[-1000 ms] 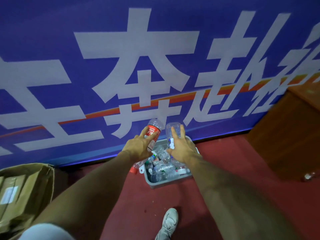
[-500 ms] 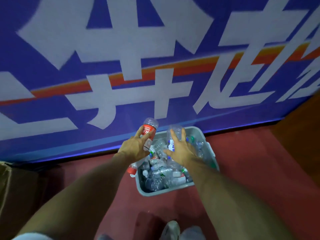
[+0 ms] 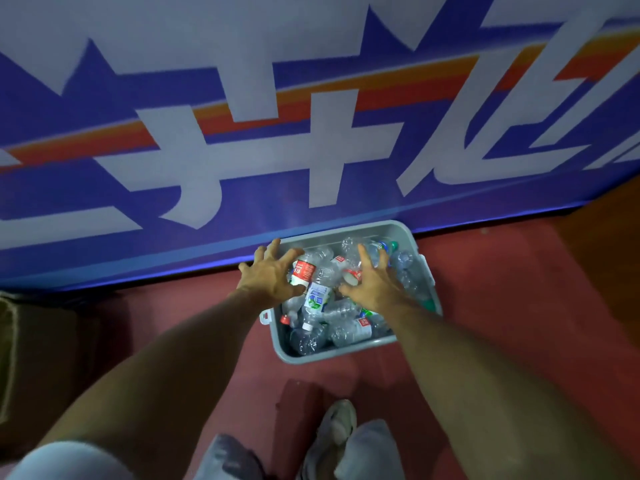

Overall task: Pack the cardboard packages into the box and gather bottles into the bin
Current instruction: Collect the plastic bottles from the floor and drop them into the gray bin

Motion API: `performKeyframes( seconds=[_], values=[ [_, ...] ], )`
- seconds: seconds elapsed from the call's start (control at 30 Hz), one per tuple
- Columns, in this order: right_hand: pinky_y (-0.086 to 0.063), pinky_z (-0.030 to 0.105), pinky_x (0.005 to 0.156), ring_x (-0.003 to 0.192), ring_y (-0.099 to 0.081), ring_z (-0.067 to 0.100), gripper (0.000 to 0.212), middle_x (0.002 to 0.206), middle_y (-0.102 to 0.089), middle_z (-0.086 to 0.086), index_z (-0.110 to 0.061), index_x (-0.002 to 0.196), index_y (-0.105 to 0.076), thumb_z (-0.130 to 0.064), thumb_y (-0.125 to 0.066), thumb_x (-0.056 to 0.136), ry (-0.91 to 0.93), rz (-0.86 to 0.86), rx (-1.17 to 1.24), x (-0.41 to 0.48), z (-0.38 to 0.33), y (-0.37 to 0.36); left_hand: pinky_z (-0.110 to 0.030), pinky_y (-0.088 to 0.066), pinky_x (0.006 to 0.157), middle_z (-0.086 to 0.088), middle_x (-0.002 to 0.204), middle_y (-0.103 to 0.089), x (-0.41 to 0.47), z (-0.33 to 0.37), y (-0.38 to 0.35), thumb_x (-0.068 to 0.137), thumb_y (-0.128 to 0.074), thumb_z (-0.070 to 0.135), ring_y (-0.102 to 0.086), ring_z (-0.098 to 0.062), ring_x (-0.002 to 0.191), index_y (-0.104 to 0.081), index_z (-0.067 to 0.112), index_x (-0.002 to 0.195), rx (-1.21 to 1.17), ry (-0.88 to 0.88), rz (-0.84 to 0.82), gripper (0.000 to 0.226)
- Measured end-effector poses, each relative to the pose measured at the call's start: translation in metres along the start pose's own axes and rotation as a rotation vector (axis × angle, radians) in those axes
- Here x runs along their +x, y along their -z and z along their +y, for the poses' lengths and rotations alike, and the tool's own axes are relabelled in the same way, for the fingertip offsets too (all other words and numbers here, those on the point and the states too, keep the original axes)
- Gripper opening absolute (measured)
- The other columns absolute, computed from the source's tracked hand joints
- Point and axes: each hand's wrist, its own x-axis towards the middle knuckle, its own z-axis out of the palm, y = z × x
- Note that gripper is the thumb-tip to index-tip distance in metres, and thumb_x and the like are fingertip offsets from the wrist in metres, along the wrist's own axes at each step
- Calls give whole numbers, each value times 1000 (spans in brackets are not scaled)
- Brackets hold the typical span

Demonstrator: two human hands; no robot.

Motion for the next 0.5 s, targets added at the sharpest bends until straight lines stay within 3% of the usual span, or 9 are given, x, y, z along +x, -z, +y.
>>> performKeyframes(
  seconds=[0.3, 0.5],
  values=[
    [-35, 50, 111, 142, -26, 35, 77, 157, -18, 9, -36, 150, -26, -56, -65, 87, -19, 103, -63, -95, -43, 100, -61, -29, 108, -6, 164, -7, -69, 41, 125, 87, -56, 61, -12, -32, 148, -28, 43, 149, 62, -64, 16, 71],
    [-39, 52, 105, 136, -29, 35, 77, 155, -18, 7, -40, 152, -23, -53, -62, 86, -144, 244, -29, -186, -68, 146, -64, -27, 109, -6, 166, -3, -118, 63, 194, 88, -52, 64, -7, -34, 150, -23, 44, 152, 112, -233, 81, 73]
  ],
)
